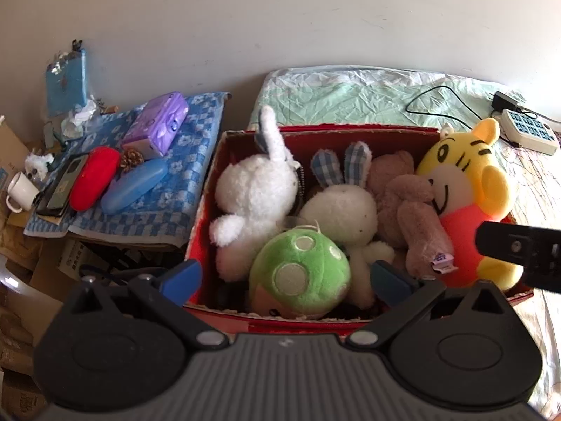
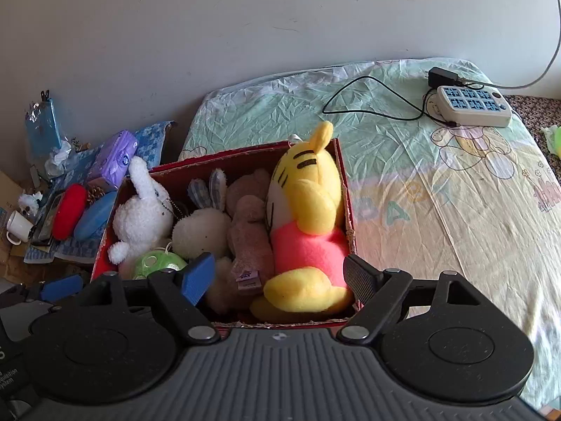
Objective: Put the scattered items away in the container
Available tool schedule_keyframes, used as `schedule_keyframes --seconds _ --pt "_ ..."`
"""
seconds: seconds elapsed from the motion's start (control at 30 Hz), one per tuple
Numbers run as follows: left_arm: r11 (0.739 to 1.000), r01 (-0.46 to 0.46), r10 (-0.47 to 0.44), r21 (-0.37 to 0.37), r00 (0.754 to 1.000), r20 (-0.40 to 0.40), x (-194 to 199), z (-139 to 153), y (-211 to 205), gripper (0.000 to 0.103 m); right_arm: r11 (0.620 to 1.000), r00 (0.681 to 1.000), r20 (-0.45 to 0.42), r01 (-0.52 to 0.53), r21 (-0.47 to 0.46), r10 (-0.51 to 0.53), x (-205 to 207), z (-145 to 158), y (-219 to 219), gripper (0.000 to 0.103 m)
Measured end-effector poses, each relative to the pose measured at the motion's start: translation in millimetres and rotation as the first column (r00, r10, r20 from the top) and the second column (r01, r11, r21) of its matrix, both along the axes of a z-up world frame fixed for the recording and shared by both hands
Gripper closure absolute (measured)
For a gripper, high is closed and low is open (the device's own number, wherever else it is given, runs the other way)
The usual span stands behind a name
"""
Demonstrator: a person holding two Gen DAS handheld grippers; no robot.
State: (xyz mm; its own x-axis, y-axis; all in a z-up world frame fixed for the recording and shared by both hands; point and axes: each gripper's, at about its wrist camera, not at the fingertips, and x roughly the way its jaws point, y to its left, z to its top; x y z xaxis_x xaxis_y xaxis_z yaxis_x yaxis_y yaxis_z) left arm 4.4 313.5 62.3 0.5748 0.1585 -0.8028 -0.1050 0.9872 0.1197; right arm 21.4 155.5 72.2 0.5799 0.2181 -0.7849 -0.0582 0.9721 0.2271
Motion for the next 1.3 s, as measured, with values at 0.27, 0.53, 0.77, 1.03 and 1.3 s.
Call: schedule_keyframes --seconds 0.27,0.53,0.77,1.03,1.3 --pt "1.000 0.015 -0.015 -0.002 1.000 -0.005 4 2 8 0.001 1.000 1.000 0.004 0.013 -0.024 -0.013 4 3 4 0.019" --pt "0.998 0.053 -0.054 -0.022 0.998 -0.035 0 4 9 0.001 0.999 1.000 -0.019 -0.014 -0.035 0.014 6 9 8 0.019" --pt "1.000 0.026 -0.027 -0.018 0.998 -0.055 4 7 19 0.001 0.999 0.998 -0.046 -0.033 -0.041 0.031 8 7 14 0.018" --pt "0.998 -0.061 0.063 0.028 0.995 -0.078 29 21 40 0.001 0.998 0.994 -0.088 -0.059 -0.024 0.057 30 7 25 0.015" --pt "0.999 -0.038 0.038 0.008 0.992 -0.121 33 18 41 0.001 0.996 0.979 -0.186 -0.084 0.010 0.084 45 -2 31 0.015"
